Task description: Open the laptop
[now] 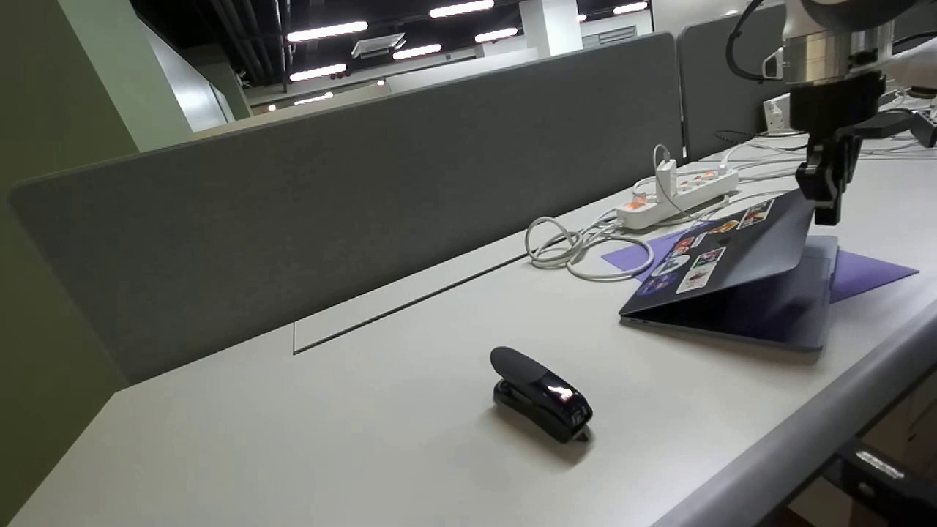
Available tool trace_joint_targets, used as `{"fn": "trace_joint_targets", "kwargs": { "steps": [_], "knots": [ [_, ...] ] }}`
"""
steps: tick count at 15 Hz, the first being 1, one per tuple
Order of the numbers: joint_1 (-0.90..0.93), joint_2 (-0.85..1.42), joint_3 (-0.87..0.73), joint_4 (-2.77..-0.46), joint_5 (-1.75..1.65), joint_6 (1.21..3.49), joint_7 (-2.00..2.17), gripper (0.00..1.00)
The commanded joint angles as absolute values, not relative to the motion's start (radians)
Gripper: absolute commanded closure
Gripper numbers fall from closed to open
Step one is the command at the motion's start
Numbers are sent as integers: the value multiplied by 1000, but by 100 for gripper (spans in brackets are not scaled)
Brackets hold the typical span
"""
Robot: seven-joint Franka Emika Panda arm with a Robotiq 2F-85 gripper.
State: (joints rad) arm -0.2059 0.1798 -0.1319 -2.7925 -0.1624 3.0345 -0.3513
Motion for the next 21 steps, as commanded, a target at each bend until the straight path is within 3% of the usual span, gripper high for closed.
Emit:
{"fn": "trace_joint_targets", "kwargs": {
  "steps": [1, 8, 14, 21],
  "knots": [
    [-289, 177, 13, -2792, -63, 3167, -408, 100],
    [-612, 234, 409, -2797, -48, 3369, -397, 100],
    [-824, 272, 592, -2805, -233, 3503, -351, 100],
    [-1240, 204, 980, -2791, -514, 3467, -151, 100]
  ]
}}
